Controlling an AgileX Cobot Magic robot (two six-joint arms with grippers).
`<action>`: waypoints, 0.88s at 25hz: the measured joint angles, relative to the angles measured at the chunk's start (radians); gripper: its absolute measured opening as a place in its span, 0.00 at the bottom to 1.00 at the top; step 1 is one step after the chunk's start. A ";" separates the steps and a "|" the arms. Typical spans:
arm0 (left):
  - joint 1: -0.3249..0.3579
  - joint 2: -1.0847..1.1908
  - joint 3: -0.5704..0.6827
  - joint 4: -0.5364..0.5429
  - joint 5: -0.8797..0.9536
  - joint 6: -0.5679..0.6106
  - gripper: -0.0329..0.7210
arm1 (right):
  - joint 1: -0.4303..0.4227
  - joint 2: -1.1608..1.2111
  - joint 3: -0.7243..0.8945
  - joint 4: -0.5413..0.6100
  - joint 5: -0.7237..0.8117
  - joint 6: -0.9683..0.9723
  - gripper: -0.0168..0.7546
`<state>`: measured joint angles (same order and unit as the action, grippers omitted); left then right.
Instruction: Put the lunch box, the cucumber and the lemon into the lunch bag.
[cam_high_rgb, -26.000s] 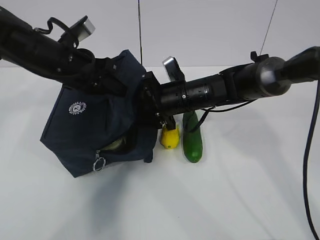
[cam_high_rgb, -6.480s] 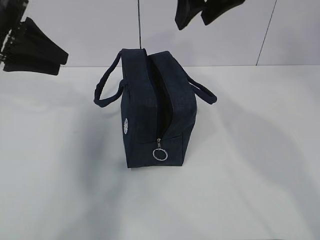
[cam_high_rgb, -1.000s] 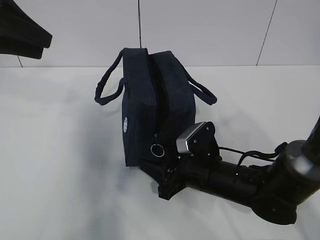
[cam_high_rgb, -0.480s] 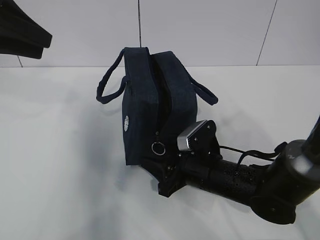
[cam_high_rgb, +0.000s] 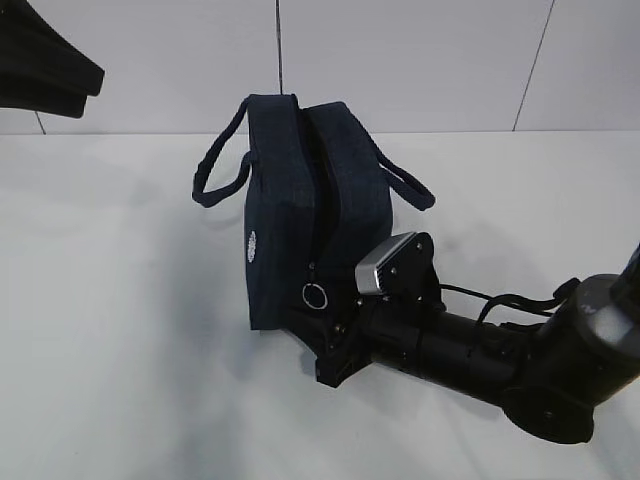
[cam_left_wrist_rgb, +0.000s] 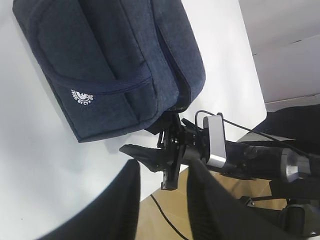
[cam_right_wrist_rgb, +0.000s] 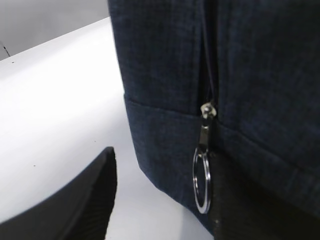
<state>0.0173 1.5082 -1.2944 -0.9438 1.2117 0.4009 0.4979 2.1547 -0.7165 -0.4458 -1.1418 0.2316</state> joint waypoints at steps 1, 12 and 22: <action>0.000 0.000 0.000 0.000 0.000 0.000 0.35 | 0.000 0.000 0.000 0.000 0.000 0.000 0.57; 0.000 0.000 0.000 0.015 0.000 0.000 0.35 | 0.000 0.002 0.000 0.000 0.000 0.002 0.37; -0.150 0.000 0.000 0.245 0.004 0.000 0.35 | 0.000 0.008 0.000 0.000 -0.002 0.002 0.31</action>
<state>-0.1325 1.5082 -1.2944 -0.6992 1.2157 0.4009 0.4979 2.1627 -0.7165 -0.4457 -1.1442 0.2334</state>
